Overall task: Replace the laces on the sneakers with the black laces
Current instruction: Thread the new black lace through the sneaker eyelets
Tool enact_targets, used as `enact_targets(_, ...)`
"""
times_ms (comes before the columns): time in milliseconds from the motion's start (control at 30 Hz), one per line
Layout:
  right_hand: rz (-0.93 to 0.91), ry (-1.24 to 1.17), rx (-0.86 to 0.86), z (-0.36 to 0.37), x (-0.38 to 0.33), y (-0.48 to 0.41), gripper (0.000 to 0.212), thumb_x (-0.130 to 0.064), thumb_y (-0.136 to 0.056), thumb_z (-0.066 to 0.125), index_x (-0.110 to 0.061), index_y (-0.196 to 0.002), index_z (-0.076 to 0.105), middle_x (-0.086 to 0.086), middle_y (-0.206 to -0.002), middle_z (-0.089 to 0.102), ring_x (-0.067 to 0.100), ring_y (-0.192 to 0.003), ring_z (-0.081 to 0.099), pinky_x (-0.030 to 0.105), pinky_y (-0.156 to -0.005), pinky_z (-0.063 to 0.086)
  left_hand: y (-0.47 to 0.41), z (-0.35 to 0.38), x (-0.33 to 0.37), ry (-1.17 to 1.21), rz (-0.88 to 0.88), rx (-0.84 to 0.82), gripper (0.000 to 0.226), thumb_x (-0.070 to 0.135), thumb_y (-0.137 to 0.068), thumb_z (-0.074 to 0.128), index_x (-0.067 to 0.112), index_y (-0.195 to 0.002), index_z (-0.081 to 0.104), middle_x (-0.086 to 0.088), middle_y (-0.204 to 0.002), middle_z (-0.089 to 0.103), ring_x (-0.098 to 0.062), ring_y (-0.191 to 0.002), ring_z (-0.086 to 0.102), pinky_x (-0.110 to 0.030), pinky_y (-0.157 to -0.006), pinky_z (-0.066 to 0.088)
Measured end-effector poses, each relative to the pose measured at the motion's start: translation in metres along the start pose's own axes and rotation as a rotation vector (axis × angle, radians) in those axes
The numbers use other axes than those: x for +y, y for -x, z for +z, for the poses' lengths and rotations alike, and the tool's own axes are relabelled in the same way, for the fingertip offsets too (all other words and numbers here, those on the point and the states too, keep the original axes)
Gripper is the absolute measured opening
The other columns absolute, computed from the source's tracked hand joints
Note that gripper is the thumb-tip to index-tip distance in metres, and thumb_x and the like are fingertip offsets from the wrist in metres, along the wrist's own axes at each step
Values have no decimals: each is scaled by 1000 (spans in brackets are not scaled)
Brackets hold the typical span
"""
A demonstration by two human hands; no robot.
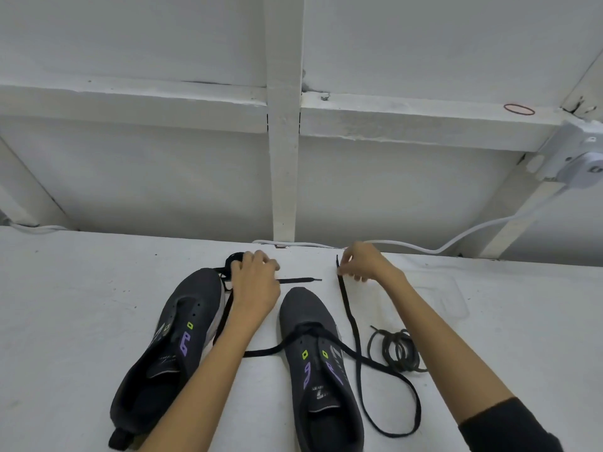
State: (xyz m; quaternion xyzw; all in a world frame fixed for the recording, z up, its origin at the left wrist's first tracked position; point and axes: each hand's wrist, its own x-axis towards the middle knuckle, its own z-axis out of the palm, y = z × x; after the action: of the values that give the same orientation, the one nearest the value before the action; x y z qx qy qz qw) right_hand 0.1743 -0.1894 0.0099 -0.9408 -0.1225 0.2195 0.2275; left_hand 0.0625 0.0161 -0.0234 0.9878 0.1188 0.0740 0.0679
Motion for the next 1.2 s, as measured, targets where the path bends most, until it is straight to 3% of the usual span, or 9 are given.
enact_targets(67,4,26,221,11,-3,-7,25,-19,-86,68,6,-89,65,21,-87,68,35,-78,63,30,-60,42,-11,6,15,19,122,4,35,20,-95,48,28,-128,58,4,-132,50,-20,-124,41,-35,-94,28)
enact_targets(200,53,137,318,37,-2,-11,36,-16,-90,64,-7,-64,41,7,-70,47,30,-69,47,29,-52,29,-27,14,29,84,237,-176,31,28,-99,47,27,-127,60,1,-127,54,-22,-121,45,-36,-95,34)
enact_targets(267,39,149,344,43,2,-11,11,-3,-87,52,-2,-76,54,12,-84,57,33,-77,54,30,-60,35,-32,16,27,144,205,-204,24,29,-93,55,25,-114,67,0,-116,59,-22,-113,50,-36,-90,39)
enact_targets(333,2,86,350,44,5,-7,12,-1,-85,48,-1,-88,60,11,-90,61,31,-81,56,31,-64,38,-32,19,24,167,199,-186,17,27,-89,60,21,-102,68,1,-106,62,-22,-106,53,-34,-82,40)
enact_targets(433,-70,-300,354,38,0,16,4,-2,-81,58,-5,-79,61,6,-77,65,24,-73,61,31,-65,46,-27,22,18,248,184,-155,12,22,-92,56,16,-96,66,1,-100,64,-22,-99,56,-34,-76,40)
enact_targets(567,-207,-723,223,32,-7,74,13,7,-82,63,-4,-87,68,15,-76,69,22,-59,67,30,-65,56,-6,4,12,809,-47,-33,9,13,-93,59,20,-96,63,3,-86,68,-12,-71,64,-26,-73,47)
enact_targets(733,-275,-647,23,45,8,128,8,-3,-84,72,-11,-84,76,6,-61,66,12,-54,57,22,-55,45,63,-28,3,1021,-12,-44,24,7,-91,62,27,-95,74,15,-74,69,-4,-53,51,-14,-61,45)
enact_targets(967,-242,-459,52,60,13,147,11,-10,-86,70,-19,-81,73,-16,-50,60,1,-48,51,12,-52,39,126,-24,-5,1152,-121,-118,9,10,-85,72,16,-81,76,5,-82,75,-9,-81,69,-18,-77,52)
enact_targets(1200,-324,-209,106,59,1,149,14,-11,-85,66,-23,-79,71,-15,-76,65,-5,-67,56,9,-64,41,140,-17,-5,1151,-123,-162,8,13,-86,72,19,-86,76,8,-86,75,-9,-87,70,-19,-82,52)
